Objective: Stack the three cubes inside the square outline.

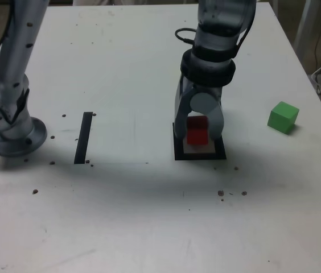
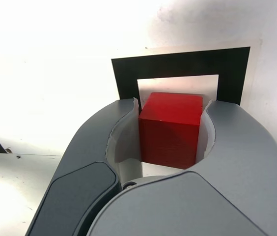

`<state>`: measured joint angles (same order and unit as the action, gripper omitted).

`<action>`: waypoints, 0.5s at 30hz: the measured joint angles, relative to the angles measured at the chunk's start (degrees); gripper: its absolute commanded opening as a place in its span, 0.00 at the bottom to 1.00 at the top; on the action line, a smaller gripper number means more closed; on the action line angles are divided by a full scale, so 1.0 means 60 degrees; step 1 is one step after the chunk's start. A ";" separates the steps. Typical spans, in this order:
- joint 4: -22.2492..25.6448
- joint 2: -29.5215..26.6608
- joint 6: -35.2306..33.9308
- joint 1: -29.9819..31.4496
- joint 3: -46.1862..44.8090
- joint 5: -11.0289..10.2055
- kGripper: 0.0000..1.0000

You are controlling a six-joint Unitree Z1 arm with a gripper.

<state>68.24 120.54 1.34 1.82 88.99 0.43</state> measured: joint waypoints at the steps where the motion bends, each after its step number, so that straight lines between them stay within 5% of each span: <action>1: -0.0035 0.0010 -0.0003 0.0001 -0.0003 0.0002 0.55; 4: -0.0129 0.0020 -0.0005 0.0005 -0.0060 0.0004 0.85; 6: -0.0193 0.0032 -0.0005 0.0009 -0.0133 0.0004 0.94; 15: -0.0248 0.0028 -0.0005 0.0008 -0.0327 -0.0021 0.99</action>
<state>66.75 120.71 1.32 1.87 87.03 0.31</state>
